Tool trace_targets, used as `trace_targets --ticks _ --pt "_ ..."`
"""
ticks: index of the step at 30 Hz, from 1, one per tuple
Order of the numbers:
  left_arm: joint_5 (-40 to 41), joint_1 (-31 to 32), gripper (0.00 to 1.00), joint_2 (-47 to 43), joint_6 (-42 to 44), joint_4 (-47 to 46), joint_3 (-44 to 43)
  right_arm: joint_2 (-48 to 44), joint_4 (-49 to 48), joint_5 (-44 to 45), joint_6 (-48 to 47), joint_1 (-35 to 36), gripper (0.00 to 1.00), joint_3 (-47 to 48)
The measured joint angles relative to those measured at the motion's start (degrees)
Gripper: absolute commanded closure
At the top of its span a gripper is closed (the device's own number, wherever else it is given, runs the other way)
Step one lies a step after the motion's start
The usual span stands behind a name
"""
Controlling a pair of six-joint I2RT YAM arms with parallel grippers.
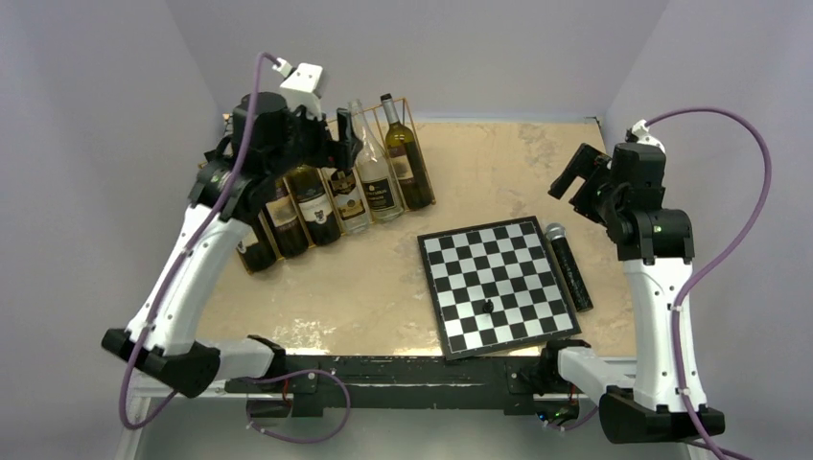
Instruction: Put the wine bottle on the wine rack
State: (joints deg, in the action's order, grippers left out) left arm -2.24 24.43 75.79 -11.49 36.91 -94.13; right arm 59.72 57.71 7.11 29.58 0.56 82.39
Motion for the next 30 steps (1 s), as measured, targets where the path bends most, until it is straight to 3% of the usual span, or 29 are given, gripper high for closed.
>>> trace_targets --ticks 9,18,30 --pt "8.59 -0.04 0.01 -17.07 1.64 12.26 2.08 -3.37 -0.52 5.79 -0.02 0.00 0.02 0.35" --pt "14.45 -0.04 0.01 -32.65 1.62 5.53 7.13 -4.39 -0.28 6.62 0.02 -0.13 0.03 4.09" --pt "13.79 -0.04 0.01 -27.41 1.62 4.98 6.19 -5.64 -0.20 4.85 0.61 -0.15 0.03 5.46"
